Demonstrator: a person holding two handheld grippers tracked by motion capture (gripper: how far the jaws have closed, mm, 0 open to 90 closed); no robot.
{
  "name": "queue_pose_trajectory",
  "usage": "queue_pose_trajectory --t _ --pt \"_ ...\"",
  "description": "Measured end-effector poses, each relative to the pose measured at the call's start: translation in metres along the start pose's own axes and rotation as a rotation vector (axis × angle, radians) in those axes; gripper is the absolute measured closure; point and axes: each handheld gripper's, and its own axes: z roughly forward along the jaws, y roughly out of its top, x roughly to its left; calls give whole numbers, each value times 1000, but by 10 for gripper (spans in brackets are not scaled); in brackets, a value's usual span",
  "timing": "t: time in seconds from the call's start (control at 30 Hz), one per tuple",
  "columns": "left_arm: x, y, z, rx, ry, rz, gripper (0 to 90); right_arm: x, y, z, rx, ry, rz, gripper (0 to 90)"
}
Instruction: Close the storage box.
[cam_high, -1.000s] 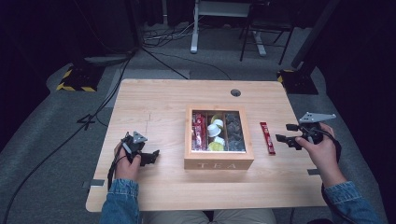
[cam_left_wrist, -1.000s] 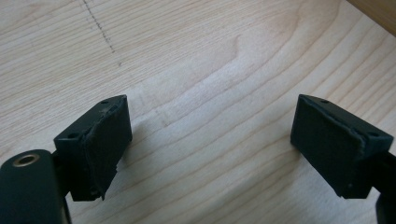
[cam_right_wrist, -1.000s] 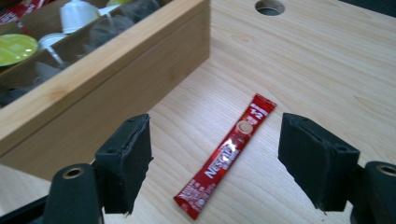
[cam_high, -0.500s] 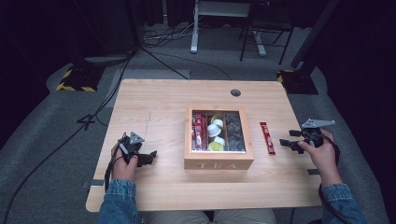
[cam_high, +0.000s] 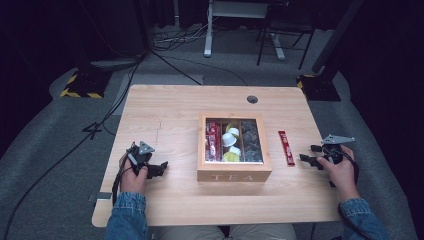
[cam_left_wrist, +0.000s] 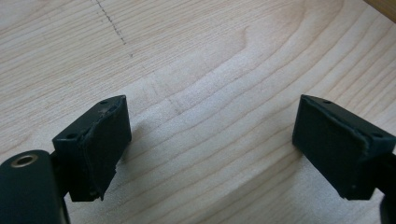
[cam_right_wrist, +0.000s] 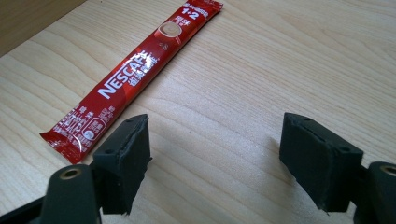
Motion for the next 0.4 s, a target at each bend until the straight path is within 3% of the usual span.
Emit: queue_pose_trajectory --t 0.07,0.13,0.23,0.4 --pt "0 0 1 -1 3 0 107 1 0 0 9 -17 -17 222" --pt "0 0 1 1 4 -5 100 3 0 1 27 -46 -28 138" --pt "-1 0 1 3 12 -17 89 3 0 3 46 -82 10 57" --pt "-1 0 0 13 45 -50 56 2 1 4 50 -86 14 55"
